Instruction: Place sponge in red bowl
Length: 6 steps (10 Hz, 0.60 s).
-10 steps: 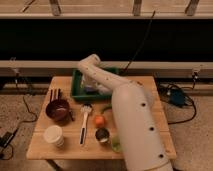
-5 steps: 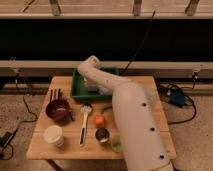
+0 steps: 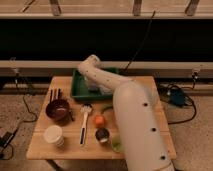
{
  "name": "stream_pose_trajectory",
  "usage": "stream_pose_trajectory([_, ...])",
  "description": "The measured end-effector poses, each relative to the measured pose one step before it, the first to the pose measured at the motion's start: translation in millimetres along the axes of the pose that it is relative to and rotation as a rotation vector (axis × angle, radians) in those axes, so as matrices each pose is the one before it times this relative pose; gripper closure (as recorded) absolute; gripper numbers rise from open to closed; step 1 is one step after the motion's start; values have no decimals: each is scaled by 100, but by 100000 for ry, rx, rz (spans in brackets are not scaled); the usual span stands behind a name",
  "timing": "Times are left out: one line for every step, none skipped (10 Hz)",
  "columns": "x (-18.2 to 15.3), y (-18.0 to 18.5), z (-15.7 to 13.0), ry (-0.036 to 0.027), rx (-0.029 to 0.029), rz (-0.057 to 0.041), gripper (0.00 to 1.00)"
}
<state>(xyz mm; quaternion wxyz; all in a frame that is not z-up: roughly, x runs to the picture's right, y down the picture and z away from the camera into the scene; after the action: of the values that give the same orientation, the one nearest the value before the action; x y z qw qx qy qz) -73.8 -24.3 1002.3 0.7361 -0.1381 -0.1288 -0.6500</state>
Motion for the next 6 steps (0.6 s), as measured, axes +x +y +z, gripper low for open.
stream_pose_trajectory([64, -10, -272, -498, 849, 1093, 100])
stream_pose_trajectory([121, -83, -544, -857, 1707, 1801, 100])
stream_pose_trajectory([62, -69, -299, -337, 983, 814, 100])
stream_pose_trajectory([121, -187, -591, -456, 1846, 1267, 100])
stream_pose_trajectory([244, -258, -934, -392, 2386, 1324, 100])
stream_pose_trajectory([88, -282, -733, -711, 2229, 1037, 100])
